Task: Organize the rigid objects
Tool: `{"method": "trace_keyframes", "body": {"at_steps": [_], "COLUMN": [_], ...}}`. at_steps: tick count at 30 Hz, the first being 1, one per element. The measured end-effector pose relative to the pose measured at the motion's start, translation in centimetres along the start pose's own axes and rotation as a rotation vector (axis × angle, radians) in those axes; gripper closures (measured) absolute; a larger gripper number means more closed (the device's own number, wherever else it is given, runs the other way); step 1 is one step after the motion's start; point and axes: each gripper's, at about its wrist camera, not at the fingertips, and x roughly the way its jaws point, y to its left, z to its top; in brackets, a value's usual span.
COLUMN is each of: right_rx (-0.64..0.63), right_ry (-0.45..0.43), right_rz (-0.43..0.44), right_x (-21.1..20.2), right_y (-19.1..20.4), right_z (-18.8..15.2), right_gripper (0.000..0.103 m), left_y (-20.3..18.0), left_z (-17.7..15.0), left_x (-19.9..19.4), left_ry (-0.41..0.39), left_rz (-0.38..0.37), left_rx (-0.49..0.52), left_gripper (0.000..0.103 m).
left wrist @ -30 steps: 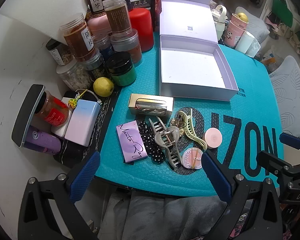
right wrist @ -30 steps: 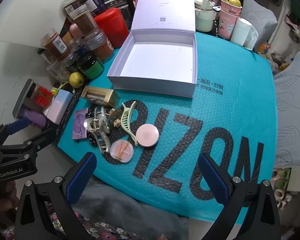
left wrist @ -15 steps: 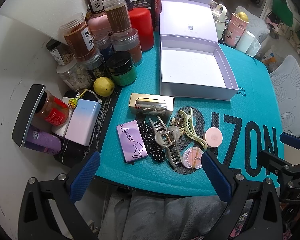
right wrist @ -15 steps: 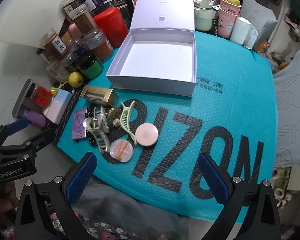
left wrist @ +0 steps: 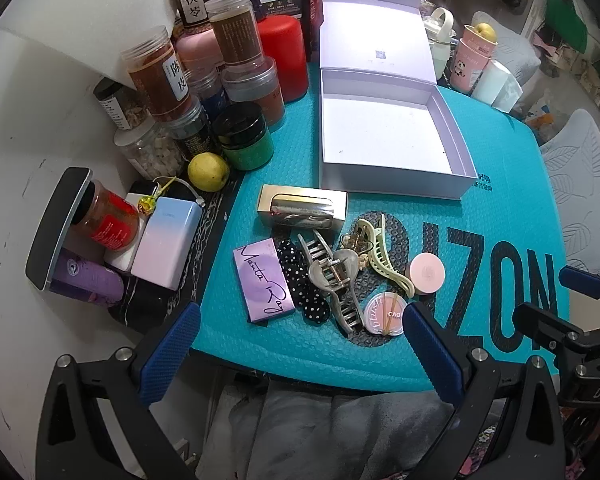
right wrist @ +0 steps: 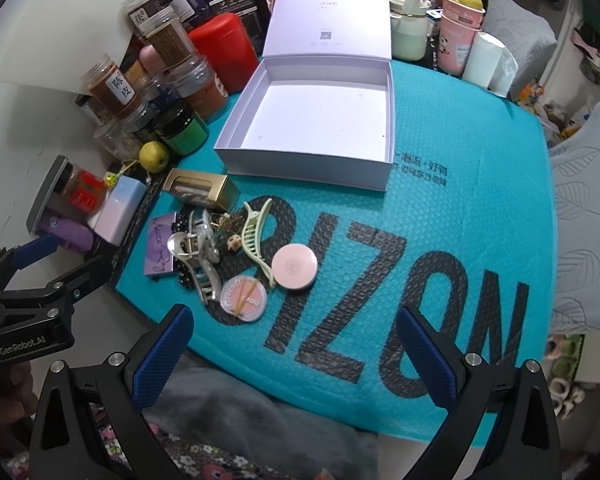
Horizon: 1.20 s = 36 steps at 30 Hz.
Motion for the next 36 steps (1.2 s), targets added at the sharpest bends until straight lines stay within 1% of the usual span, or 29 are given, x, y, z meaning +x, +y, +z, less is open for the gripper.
{"method": "trace_keyframes", "body": {"at_steps": [3, 11, 16, 21, 28, 31, 33, 36], "right_rx": [0.003, 0.009, 0.011, 0.012, -0.020, -0.032, -0.037, -0.053], "right_ry": [0.005, 0.015, 0.006, 0.025, 0.028, 0.038, 0.041, 0.037], "right_rz": [-0.002, 0.009, 0.054, 0.100, 0.127, 0.127, 0.127, 0.122], "right_x": [0.0, 0.2, 0.4, 1.4, 2.7, 3.5, 3.8, 4.4], "right_y": [-0.2, -0.6, -0.7, -0.1, 1.1, 1.4, 1.4, 1.7], "right_z": [0.0, 0.1, 0.3, 0.6, 1.0, 1.1, 1.2, 1.3], "right_gripper": [0.000, 0.000, 0.000, 0.000, 0.000, 0.000, 0.000, 0.000], "left_y": [-0.2, -0.4, 0.4, 1.7, 3.4, 4.1, 4.6, 5.0], "left_z": [0.0, -0.2, -0.4, -0.8, -1.3, -1.8, -2.0, -2.3], "left_x": [0.1, 0.5, 0.8, 1.4, 3.0, 4.1, 4.8, 6.2], "left_ry": [0.006, 0.023, 0.037, 0.069, 0.098, 0.124, 0.136, 0.157], "left_rz": [0.008, -0.007, -0.007, -0.005, 0.005, -0.012, -0.018, -0.004], "left_rx": [0.000, -0.010, -0.039, -0.069, -0.099, -0.128, -0.145, -0.155], "left_gripper": [0.000, 0.000, 0.000, 0.000, 0.000, 0.001, 0.003, 0.003]}}
